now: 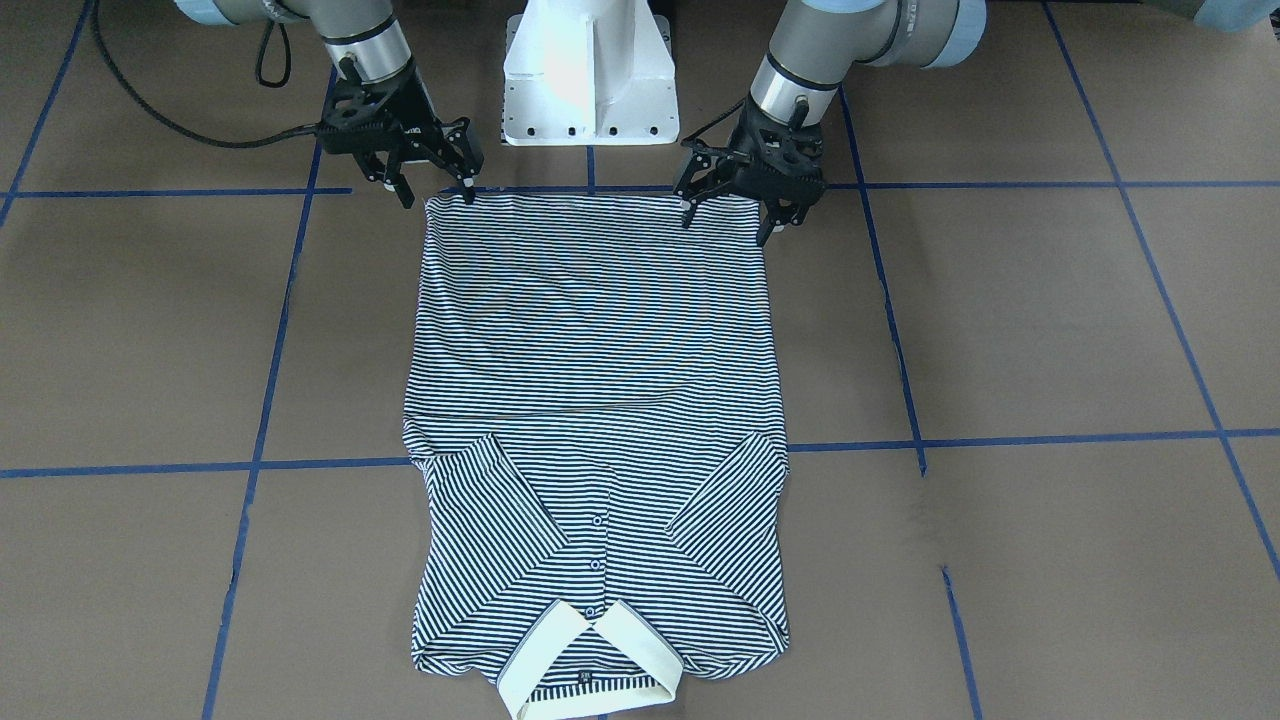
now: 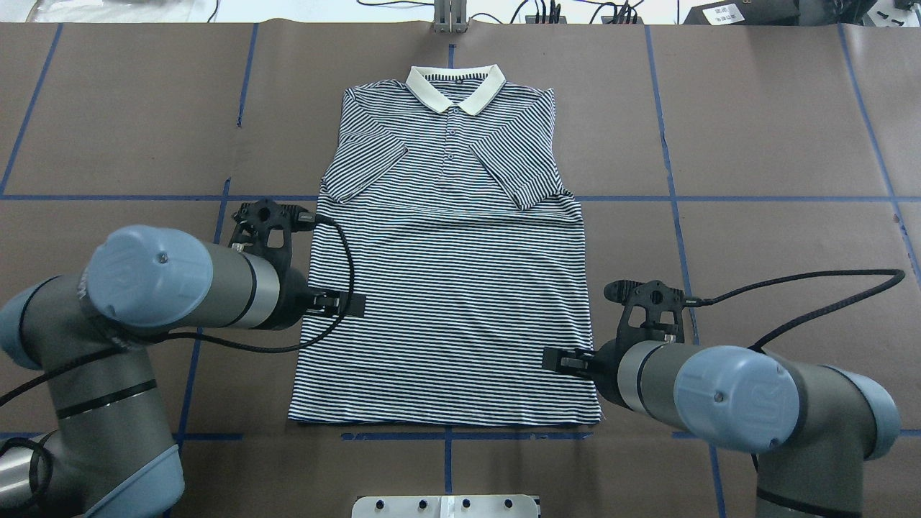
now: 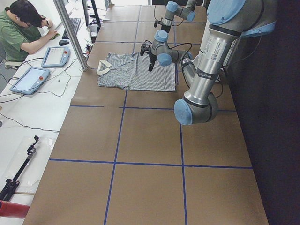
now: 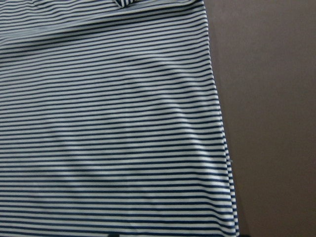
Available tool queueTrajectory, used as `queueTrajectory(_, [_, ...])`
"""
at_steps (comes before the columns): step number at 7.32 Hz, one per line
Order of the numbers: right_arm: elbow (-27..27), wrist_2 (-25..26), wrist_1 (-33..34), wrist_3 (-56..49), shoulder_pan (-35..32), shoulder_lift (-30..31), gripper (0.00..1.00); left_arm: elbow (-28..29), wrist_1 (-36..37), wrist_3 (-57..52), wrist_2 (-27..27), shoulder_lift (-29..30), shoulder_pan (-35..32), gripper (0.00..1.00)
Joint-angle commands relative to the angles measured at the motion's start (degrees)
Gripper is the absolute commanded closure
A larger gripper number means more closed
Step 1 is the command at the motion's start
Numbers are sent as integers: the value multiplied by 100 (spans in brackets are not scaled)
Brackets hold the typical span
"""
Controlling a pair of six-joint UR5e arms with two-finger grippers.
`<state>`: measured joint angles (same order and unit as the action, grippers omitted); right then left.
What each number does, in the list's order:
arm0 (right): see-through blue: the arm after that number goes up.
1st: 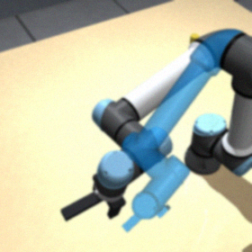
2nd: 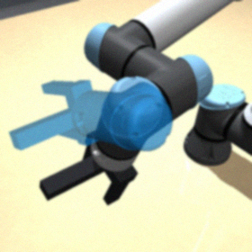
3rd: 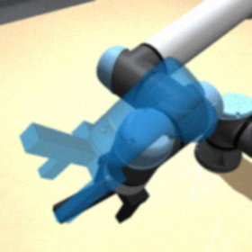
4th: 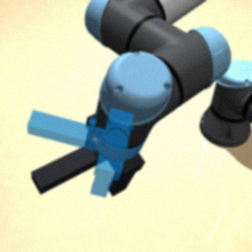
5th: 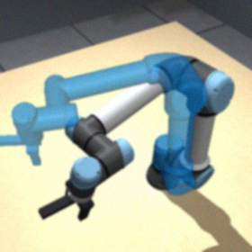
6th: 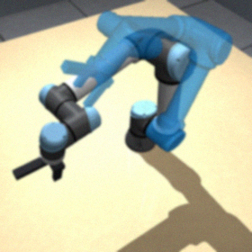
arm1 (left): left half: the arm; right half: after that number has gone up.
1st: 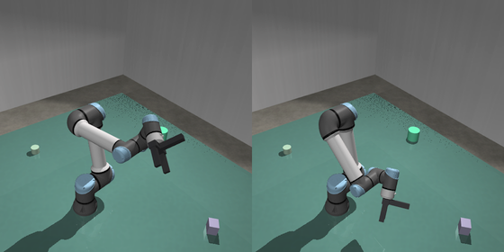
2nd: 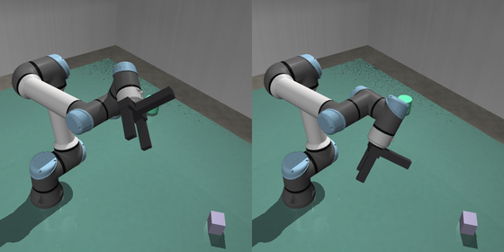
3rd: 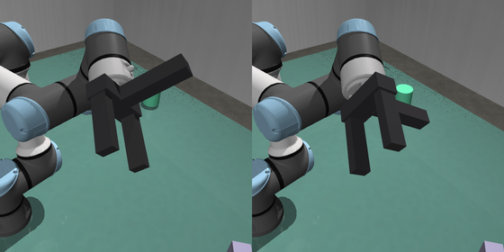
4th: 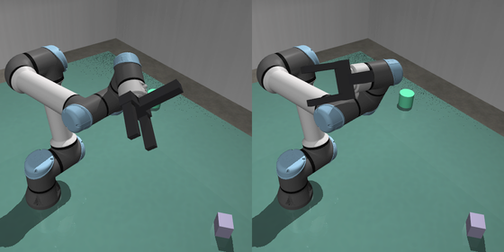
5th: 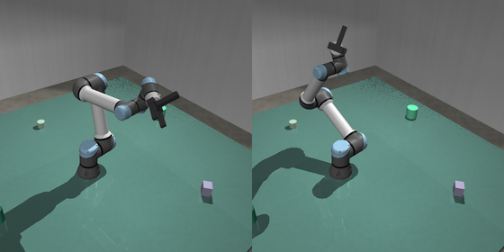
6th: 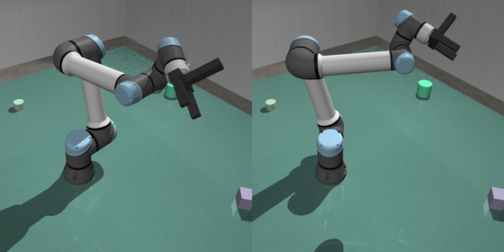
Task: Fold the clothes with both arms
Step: 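Release the sleeve and move both grippers to the shirt hem corners, then grasp both hem corners nearest the robot with both grippers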
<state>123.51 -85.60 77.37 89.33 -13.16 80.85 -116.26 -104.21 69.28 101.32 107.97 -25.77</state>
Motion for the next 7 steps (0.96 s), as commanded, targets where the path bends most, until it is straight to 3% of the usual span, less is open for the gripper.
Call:
queueTrajectory(1, [33,307,6,155,349,80,17,-134,-20,1011,-295,-625,648,34])
queueTrajectory(5, [41,324,-2,155,385,89,16,-72,-38,1158,-517,-935,1126,40])
queueTrajectory(7, [41,377,-11,172,385,97,16,-11,-29,1229,-499,-892,1337,50])
